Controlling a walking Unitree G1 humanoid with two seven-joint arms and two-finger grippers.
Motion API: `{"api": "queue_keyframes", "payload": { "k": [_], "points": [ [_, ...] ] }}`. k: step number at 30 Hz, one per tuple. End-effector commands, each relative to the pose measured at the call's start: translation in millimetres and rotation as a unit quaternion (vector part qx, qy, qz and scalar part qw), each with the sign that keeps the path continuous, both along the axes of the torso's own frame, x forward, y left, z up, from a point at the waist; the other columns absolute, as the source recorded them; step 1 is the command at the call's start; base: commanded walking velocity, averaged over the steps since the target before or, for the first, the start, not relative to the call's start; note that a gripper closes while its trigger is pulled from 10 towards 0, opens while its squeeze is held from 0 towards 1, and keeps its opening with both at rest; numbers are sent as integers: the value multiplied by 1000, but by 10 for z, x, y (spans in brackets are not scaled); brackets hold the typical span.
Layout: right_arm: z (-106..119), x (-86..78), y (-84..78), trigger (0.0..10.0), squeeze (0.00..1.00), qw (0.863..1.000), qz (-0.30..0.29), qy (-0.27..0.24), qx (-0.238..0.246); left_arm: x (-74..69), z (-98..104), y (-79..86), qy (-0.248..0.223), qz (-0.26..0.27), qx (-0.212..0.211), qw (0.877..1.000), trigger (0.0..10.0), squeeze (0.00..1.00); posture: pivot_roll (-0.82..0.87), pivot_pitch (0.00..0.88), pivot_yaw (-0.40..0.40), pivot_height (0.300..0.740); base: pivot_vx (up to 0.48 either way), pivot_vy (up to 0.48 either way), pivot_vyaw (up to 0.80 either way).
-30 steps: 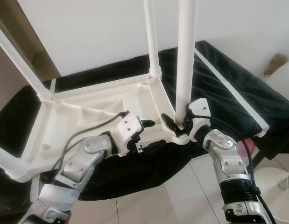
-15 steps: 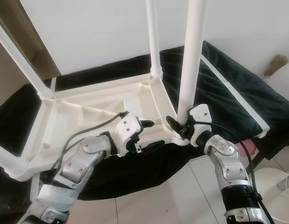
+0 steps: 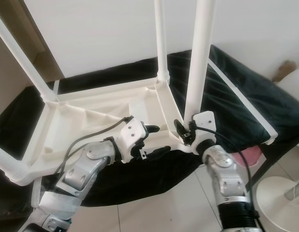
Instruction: Building children table
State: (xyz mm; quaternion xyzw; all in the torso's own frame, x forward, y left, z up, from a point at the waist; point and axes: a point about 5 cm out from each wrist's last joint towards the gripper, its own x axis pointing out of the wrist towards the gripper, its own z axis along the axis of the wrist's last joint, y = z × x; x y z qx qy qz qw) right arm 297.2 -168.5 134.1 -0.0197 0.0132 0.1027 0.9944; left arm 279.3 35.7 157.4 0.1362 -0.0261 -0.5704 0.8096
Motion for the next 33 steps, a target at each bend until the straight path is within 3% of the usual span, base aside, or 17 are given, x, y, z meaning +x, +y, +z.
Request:
{"api": "queue_keyframes", "payload": {
  "k": [1, 2, 5, 6, 9, 11, 27, 28, 31, 33],
  "points": [
    [-279, -74, -28, 10000, 0, 996, -52, 76, 21, -7, -12, 25, 3, 1, 3, 1000, 10000, 0, -110, 0, 99, 740, 0, 0, 0],
    [-288, -103, 39, 10000, 0, 991, -105, 78, 33, -10, -14, 30, 3, 1, 4, 1000, 10000, 0, -107, 0, 99, 740, 0, 0, 0],
    [-290, -110, 69, 10000, 0, 988, -125, 81, 38, -5, -15, 38, 3, 1, 4, 1000, 10000, 0, -107, 0, 99, 740, 0, 0, 0],
    [-282, -126, 91, 10000, 0, 984, -162, 73, 34, -9, -16, 37, 3, 0, 5, 1000, 10000, 0, -102, 0, 102, 740, 0, 0, 0],
    [-275, -145, 109, 10000, 0, 978, -196, 67, 33, -13, -16, 35, 2, -1, 6, 1000, 10000, 0, -102, 0, 102, 740, 0, 0, 0],
    [-280, -173, 219, 10000, 0, 968, -236, 75, 49, -14, -13, 37, 1, -2, 7, 1000, 10000, 0, -94, 0, 103, 740, 0, 0, 0],
    [-177, -172, 351, 10000, 0, 968, -239, 58, 52, -11, -7, 44, -2, -9, 12, 1000, 10000, 0, -100, 0, 119, 740, 0, 0, 0],
    [-169, -170, 347, 10000, 1000, 968, -237, 56, 54, -11, -7, 43, -3, -9, 12, 1000, 10000, 0, -100, 0, 117, 740, 0, 0, 0],
    [-159, -169, 342, 10000, 1000, 969, -235, 53, 58, -11, -6, 42, -4, -9, 12, 1000, 10000, 0, -100, 0, 117, 740, 0, 0, 0],
    [-102, -166, 355, 10000, 1000, 976, -204, 33, 72, -7, 1, 43, -10, -6, 11, 1000, 10000, 0, -100, 0, 119, 740, 0, 0, 0]
  ]
}}
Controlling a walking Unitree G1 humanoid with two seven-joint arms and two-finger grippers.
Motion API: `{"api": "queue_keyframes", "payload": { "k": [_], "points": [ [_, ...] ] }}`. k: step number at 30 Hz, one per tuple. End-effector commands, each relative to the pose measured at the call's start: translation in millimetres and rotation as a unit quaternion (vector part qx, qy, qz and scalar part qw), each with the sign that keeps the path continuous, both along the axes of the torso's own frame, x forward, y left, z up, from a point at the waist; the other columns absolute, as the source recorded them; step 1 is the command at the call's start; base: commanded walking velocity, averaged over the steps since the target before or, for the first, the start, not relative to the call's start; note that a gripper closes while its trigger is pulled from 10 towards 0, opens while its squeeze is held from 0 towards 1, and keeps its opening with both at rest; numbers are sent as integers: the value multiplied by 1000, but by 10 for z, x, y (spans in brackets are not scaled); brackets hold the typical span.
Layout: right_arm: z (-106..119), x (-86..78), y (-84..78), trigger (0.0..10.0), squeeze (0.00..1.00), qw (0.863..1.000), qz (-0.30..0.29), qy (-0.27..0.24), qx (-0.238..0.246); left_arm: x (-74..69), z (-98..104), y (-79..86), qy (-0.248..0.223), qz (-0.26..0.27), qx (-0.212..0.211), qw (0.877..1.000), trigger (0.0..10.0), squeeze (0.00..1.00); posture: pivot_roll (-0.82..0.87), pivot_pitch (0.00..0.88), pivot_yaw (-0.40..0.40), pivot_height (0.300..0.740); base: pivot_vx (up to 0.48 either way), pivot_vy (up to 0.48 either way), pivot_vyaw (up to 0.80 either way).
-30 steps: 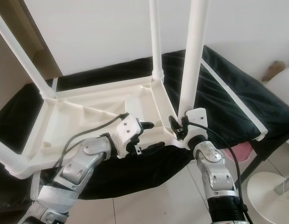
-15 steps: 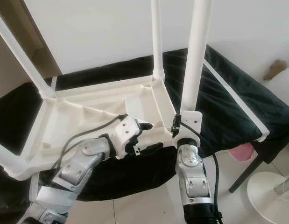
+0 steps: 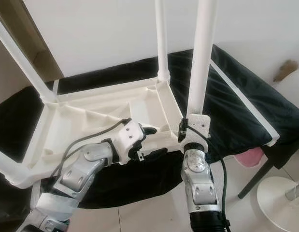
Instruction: Building children table
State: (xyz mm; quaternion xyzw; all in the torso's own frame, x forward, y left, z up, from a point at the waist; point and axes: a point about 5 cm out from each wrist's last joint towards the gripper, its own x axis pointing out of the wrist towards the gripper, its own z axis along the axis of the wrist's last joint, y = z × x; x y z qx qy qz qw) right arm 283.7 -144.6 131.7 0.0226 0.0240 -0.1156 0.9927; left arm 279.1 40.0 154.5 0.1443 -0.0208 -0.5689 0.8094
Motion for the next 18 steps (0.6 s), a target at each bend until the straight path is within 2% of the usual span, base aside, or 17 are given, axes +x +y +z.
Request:
{"api": "queue_keyframes", "payload": {
  "k": [1, 7, 8, 11, 12, 15, 17, 18],
  "points": [
    [-67, -33, 120, 10000, 1000, 999, 21, 9, 40, -6, 29, 0, -9, -8, 2, 1000, 10000, 0, -100, 0, 119, 740, 0, 0, 0],
    [-17, -63, 27, 10000, 1000, 995, 84, -28, 37, 1, 37, -4, -17, -4, 2, 1000, 10000, 0, -103, 0, 124, 740, 0, 0, 0],
    [9, -75, -48, 10000, 1000, 990, 130, -43, 24, 5, 38, -4, -18, -3, 3, 1000, 10000, 0, -103, 0, 125, 740, 0, 0, 0],
    [29, -77, -120, 10000, 1000, 984, 170, -50, 12, 9, 38, -2, -20, -4, 5, 1000, 10000, 0, -107, 0, 131, 740, 0, 0, 0],
    [55, -51, -182, 10000, 0, 980, 192, -55, -2, 12, 40, -3, -20, -4, 5, 1000, 10000, 0, -111, 0, 134, 740, 0, 0, 0],
    [105, 7, -268, 10000, 0, 972, 226, -62, -27, 24, 44, -4, -21, -6, 5, 1000, 10000, 0, -122, 0, 145, 740, 0, 0, 0],
    [105, 7, -268, 10000, 0, 972, 226, -62, -27, 24, 44, -4, -21, -6, 5, 1000, 10000, 0, -122, 0, 145, 740, 0, 0, 0],
    [179, 83, -286, 10000, 0, 957, 278, -68, -50, 39, 49, -14, -22, -8, 6, 1000, 10000, 0, -126, 0, 150, 740, 0, 0, 0]
  ]
}}
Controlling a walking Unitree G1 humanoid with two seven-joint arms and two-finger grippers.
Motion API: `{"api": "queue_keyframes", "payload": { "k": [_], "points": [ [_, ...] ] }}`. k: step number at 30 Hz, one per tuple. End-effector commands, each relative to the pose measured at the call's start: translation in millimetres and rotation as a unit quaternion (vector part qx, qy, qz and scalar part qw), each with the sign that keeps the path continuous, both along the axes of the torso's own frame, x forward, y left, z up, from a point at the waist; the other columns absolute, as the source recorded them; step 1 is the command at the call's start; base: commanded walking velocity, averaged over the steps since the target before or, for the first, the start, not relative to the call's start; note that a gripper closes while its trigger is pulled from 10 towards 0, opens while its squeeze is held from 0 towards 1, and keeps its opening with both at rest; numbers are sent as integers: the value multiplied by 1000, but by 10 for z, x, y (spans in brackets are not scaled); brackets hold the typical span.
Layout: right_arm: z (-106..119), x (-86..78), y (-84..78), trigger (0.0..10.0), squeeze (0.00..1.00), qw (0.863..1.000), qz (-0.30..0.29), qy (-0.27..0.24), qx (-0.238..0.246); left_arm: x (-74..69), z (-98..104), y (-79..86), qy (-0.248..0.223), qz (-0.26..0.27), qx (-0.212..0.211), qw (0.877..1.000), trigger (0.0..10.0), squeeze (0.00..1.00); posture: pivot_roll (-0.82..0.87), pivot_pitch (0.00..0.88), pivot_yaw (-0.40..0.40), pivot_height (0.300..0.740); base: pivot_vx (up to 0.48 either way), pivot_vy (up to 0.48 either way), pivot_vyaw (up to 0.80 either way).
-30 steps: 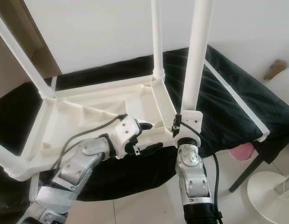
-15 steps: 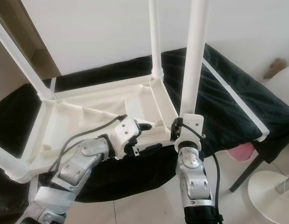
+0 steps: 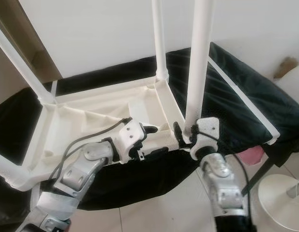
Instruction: Building children table
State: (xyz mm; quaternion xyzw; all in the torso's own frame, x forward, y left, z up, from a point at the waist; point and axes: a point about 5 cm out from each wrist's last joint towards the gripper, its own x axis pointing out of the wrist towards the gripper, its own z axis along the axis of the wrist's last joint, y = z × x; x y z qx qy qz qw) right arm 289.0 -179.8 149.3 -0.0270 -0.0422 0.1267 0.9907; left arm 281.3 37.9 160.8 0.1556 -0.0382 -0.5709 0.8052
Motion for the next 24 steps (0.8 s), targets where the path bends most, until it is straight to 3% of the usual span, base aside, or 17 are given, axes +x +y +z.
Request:
{"api": "queue_keyframes", "payload": {
  "k": [1, 9, 10, 12, 13, 24],
  "points": [
    [37, 64, 59, 10000, 0, 998, 62, -5, -11, 23, -10, -1, -3, -2, 6, 1000, 10000, 0, -126, 0, 151, 740, 0, 0, 0],
    [6, 171, 26, 10000, 0, 989, 133, 10, -65, 31, -7, -35, -7, -2, 5, 1000, 10000, 0, -120, 0, 138, 740, 0, 0, 0],
    [-4, 170, 18, 4510, 0, 989, 134, 13, -64, 32, -4, -34, -7, 0, 4, 1000, 10000, 0, -120, 0, 138, 740, 0, 0, 0],
    [-11, 169, 8, 4510, 0, 989, 136, 14, -63, 32, -1, -33, -7, 1, 3, 1000, 10000, 0, -120, 0, 138, 740, 0, 0, 0],
    [-36, 160, -10, 314, 0, 988, 138, 20, -65, 32, -3, -30, -7, 3, 2, 1000, 10000, 0, -118, 0, 135, 740, 0, 0, 0],
    [-172, 72, -135, 0, 0, 988, 137, 51, -47, 46, -51, -48, -13, 15, 8, 1000, 10000, 0, -134, 0, 119, 740, 0, 0, 0]
  ]
}}
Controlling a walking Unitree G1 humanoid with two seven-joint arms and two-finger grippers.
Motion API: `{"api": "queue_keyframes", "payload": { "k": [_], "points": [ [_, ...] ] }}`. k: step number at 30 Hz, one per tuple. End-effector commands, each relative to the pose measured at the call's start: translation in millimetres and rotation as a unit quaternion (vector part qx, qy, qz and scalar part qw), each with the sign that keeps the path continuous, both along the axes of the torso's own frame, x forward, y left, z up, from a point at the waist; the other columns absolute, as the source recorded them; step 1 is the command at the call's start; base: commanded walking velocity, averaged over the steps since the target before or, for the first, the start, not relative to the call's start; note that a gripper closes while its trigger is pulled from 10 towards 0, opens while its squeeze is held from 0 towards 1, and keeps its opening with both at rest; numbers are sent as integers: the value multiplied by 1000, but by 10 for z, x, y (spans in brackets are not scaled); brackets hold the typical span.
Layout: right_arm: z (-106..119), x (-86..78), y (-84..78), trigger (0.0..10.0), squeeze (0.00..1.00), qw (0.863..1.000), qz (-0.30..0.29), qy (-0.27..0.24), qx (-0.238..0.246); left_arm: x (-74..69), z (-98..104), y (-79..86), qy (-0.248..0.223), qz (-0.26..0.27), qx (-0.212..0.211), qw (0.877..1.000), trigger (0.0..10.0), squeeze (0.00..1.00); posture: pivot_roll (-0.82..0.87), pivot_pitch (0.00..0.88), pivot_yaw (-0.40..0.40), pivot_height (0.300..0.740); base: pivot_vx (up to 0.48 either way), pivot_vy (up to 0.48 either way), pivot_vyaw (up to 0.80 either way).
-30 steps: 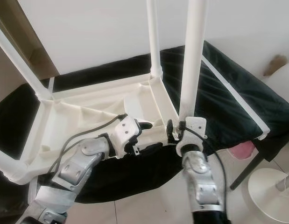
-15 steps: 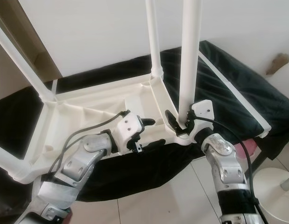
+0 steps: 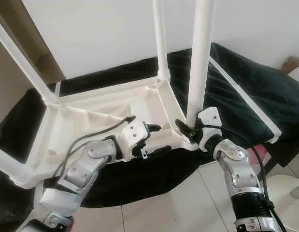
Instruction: Building children table
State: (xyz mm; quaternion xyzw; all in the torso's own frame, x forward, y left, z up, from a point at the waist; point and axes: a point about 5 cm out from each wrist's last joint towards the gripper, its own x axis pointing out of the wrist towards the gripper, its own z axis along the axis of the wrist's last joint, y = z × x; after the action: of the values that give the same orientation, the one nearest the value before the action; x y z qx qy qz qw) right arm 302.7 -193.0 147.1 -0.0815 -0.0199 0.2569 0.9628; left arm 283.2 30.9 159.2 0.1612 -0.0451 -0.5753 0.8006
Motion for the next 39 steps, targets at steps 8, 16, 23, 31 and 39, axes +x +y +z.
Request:
{"api": "queue_keyframes", "payload": {
  "k": [8, 16, 23, 31, 39],
  "points": [
    [-184, -116, -1, 10000, 0, 998, -38, 46, 34, 61, -31, 23, -5, 41, -2, 999, 10000, 0, -167, 0, 100, 740, 0, 0, 0],
    [-192, -168, 8, 10000, 0, 991, -119, 36, 44, 61, -19, 12, -7, 47, -12, 999, 10000, 0, -176, 6, 99, 740, 0, 0, 0],
    [-271, -297, 131, 10000, 0, 954, -288, 40, 72, 96, 5, 25, -8, 59, -21, 998, 10000, 0, -183, 20, 97, 740, 0, 0, 0],
    [-350, -381, 303, 10000, 0, 927, -357, 59, 93, 123, 22, 33, -2, 70, -25, 997, 10000, 0, -177, 31, 99, 740, 0, 0, 0],
    [-316, -401, 372, 10000, 0, 923, -365, 66, 103, 108, 5, 50, -1, 61, -16, 998, 10000, 0, -180, 31, 114, 740, 0, 0, 0]
  ]
}}
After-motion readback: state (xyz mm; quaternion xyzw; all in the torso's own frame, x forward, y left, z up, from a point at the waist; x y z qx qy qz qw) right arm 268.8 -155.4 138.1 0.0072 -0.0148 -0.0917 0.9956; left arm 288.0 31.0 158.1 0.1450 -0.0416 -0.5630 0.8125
